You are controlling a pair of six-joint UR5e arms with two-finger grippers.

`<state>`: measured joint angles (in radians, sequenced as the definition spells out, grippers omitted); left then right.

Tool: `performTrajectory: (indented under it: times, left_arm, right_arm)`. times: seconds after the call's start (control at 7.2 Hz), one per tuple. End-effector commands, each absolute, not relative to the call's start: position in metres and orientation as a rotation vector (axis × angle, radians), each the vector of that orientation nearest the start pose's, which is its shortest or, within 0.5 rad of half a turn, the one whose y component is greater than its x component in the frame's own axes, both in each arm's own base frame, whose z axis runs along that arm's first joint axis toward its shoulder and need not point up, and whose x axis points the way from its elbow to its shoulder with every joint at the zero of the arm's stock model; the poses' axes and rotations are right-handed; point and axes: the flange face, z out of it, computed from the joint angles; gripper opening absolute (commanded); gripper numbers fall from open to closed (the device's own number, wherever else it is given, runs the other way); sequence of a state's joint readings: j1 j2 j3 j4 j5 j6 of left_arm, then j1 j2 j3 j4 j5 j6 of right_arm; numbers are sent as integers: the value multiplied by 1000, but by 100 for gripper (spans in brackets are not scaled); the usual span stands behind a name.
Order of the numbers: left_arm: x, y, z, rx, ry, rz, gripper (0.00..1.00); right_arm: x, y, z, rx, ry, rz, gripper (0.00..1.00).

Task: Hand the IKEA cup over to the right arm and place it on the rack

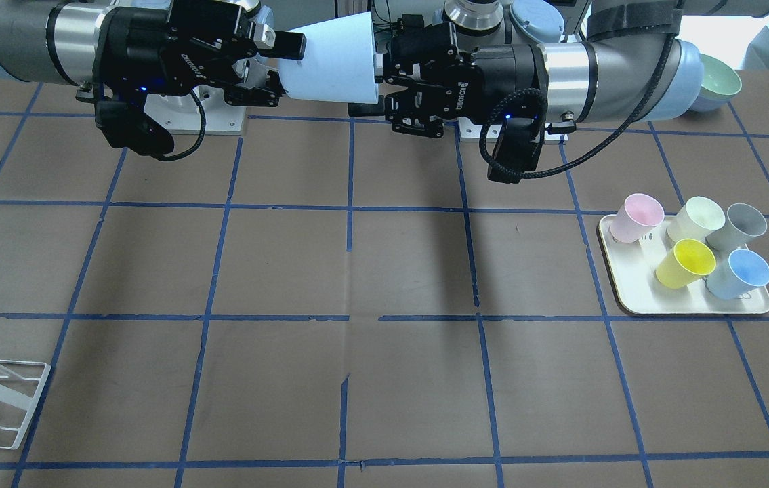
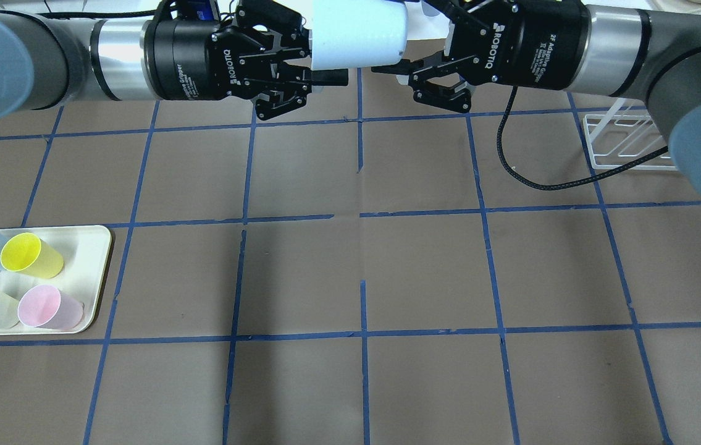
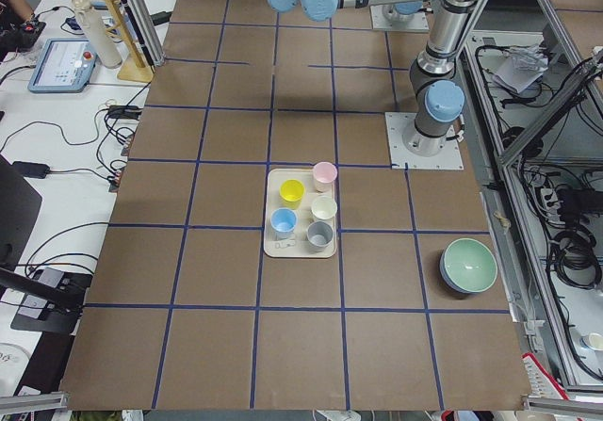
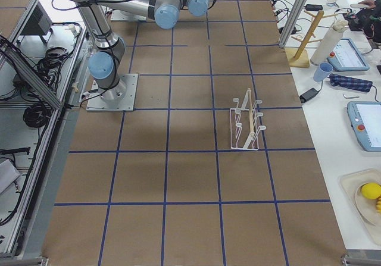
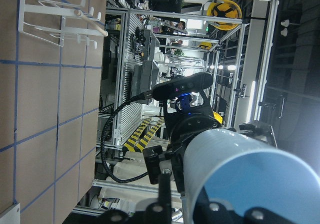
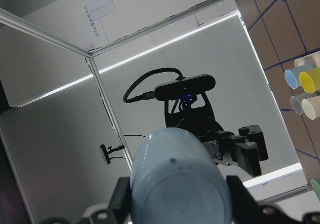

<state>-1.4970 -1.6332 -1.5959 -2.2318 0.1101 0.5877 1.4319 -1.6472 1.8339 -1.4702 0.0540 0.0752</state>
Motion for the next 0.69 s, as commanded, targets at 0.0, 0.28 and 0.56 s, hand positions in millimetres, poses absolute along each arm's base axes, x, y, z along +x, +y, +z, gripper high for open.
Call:
performTrajectory:
  times: [0.0, 0.28, 0.56]
  left_arm:
    - [-190, -502, 483, 173, -1655, -152, 100]
    - [-172, -507, 498, 211, -1725, -190, 100]
    - [-165, -512, 514, 164, -1893, -202, 100]
  right_arm:
    - [157, -484, 494, 395, 1465, 139, 12]
    - [126, -493, 495, 437, 1451, 83, 12]
    - [78, -502, 495, 503, 1464, 6, 13]
